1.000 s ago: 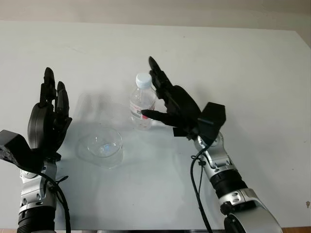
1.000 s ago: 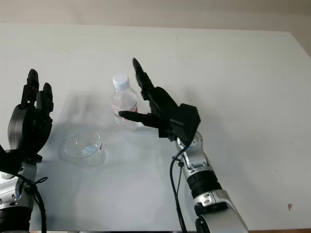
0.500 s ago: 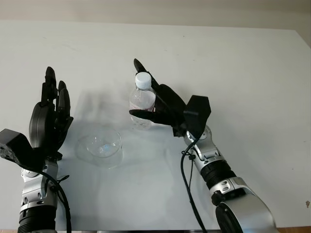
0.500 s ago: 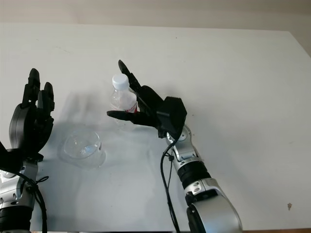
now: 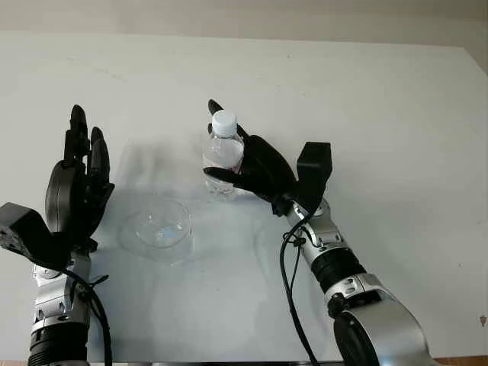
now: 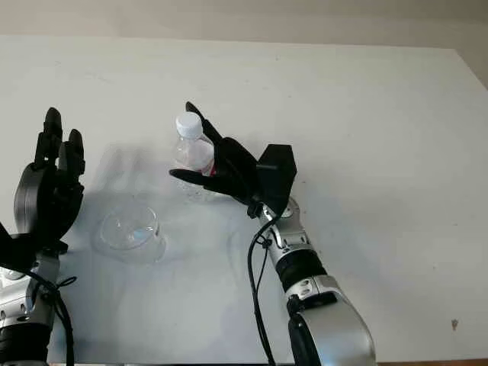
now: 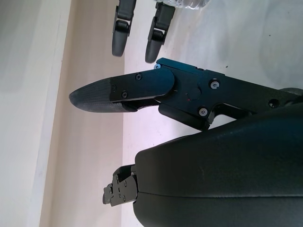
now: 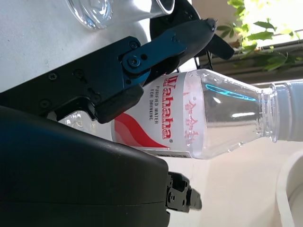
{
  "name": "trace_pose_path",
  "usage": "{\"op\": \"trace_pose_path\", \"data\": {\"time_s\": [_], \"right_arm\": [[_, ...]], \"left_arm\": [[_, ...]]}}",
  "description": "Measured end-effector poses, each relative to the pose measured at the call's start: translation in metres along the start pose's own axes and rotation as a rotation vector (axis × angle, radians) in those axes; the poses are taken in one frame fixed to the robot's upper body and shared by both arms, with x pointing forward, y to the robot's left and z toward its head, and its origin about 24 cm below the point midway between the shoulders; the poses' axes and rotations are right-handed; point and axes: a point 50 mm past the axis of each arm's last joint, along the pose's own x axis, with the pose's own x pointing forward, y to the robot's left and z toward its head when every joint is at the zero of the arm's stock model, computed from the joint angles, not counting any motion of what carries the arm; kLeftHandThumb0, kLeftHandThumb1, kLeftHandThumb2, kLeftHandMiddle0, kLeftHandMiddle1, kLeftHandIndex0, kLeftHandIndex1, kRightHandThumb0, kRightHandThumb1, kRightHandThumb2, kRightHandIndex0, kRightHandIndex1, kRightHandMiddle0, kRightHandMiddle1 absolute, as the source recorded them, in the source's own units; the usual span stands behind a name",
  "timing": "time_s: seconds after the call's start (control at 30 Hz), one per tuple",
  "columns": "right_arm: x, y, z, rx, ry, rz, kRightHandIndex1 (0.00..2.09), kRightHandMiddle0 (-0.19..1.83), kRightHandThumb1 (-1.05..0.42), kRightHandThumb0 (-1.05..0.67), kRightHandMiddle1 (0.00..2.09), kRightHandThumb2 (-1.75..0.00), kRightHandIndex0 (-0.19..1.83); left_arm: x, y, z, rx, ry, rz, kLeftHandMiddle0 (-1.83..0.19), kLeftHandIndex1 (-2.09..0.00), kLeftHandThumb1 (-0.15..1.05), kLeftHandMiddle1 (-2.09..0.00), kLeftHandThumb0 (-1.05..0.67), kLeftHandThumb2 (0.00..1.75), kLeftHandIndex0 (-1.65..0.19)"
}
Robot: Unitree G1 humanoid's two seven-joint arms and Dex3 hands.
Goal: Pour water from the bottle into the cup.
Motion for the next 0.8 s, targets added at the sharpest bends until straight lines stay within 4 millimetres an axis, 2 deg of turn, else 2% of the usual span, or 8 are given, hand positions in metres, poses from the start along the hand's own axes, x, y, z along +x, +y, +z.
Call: {"op": "trace_pose_path", "data": {"time_s": [0.03, 0.1, 0.17, 0.23, 0.4, 0.57, 0.63, 0.8], "right_arm": [[0.000, 0.000, 0.001, -0.005, 0.002, 0.008, 1.35, -0.10, -0.81, -0.58, 1.46, -0.05, 0.02], [0.001, -0.001, 0.002, -0.018, 0.004, 0.020, 1.76, -0.03, -0.82, -0.54, 1.78, -0.06, 0.13], [0.000, -0.001, 0.004, -0.035, -0.012, 0.038, 1.91, 0.19, -0.83, -0.52, 1.89, -0.06, 0.38], [0.000, -0.001, 0.007, -0.061, -0.021, 0.072, 1.90, 0.54, -0.89, -0.55, 1.94, -0.06, 0.73], [0.003, 0.003, 0.015, -0.213, -0.018, 0.132, 1.86, 1.02, -0.98, -0.62, 2.04, -0.06, 1.19], [0.005, 0.005, 0.020, -0.285, -0.012, 0.144, 1.92, 1.34, -1.04, -0.58, 2.09, -0.12, 1.44], [0.005, 0.005, 0.022, -0.318, -0.011, 0.127, 2.03, 1.43, -1.05, -0.57, 2.09, -0.24, 1.53], [0.003, 0.005, 0.021, -0.384, -0.043, 0.015, 2.09, 1.52, -1.05, -0.50, 2.09, -0.38, 1.71]], "left_arm": [[0.000, 0.000, 0.000, -0.001, 0.000, 0.000, 0.19, -0.03, 1.05, -0.03, -0.74, 0.51, 0.19], [0.001, 0.000, 0.000, -0.003, -0.001, 0.000, 0.19, -0.03, 1.05, -0.04, -0.73, 0.51, 0.19], [0.001, 0.000, 0.000, -0.003, -0.001, 0.002, 0.18, -0.03, 1.05, -0.04, -0.73, 0.50, 0.18], [0.001, 0.000, 0.000, -0.003, -0.002, 0.005, 0.18, -0.04, 1.05, -0.05, -0.72, 0.51, 0.18], [0.001, 0.000, 0.000, -0.002, -0.005, 0.007, 0.19, -0.03, 1.05, -0.04, -0.72, 0.53, 0.19], [0.001, 0.001, 0.001, 0.000, -0.014, 0.008, 0.19, -0.03, 1.05, -0.05, -0.72, 0.52, 0.19], [0.001, 0.001, 0.001, 0.000, -0.013, 0.009, 0.19, -0.02, 1.05, -0.04, -0.72, 0.52, 0.19], [0.001, 0.001, 0.001, -0.001, -0.011, 0.009, 0.19, -0.01, 1.05, -0.03, -0.72, 0.52, 0.19]]}}
